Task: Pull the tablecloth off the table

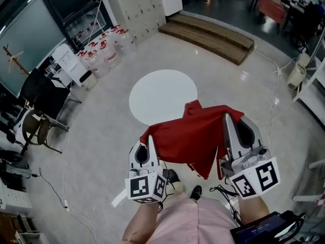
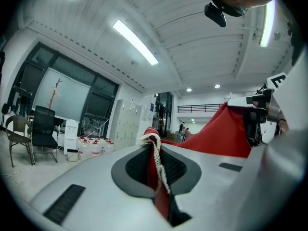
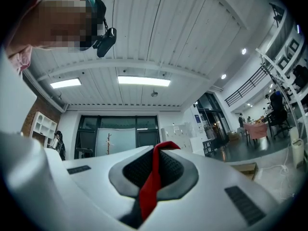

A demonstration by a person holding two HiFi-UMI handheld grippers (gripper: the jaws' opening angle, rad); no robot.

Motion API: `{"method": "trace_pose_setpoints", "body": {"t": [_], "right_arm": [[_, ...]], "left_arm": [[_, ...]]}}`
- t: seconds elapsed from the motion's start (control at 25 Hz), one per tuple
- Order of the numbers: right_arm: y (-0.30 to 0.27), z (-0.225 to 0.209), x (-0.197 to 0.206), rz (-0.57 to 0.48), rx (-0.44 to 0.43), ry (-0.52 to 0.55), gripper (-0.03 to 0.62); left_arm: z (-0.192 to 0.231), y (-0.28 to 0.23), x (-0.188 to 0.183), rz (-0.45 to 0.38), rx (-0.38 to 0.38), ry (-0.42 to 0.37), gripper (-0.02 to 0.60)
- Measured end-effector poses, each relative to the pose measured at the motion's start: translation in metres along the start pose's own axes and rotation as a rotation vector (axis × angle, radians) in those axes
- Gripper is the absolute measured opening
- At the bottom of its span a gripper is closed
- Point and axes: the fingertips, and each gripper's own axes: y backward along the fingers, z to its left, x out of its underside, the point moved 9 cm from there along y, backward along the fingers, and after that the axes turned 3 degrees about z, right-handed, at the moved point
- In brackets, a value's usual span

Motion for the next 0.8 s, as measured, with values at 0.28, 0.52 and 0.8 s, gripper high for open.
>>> {"method": "trace_pose_setpoints", "body": {"t": [0.28, 0.52, 0.8], "right_arm": [[0.007, -0.007, -0.005, -0.024, 0.005, 0.031, 0.026], [0.008, -0.007, -0.008, -0.03, 0.013, 0.048, 0.026], [0.01, -0.008, -0.007, -0.035, 0.02, 0.059, 0.026]], "left_arm": [[-0.012, -0.004, 0.0, -0.027, 0.018, -0.009, 0.032], [-0.013, -0.004, -0.005, -0.045, 0.021, -0.012, 0.031], [-0.014, -0.005, -0.009, -0.053, 0.016, -0.022, 0.032]]}}
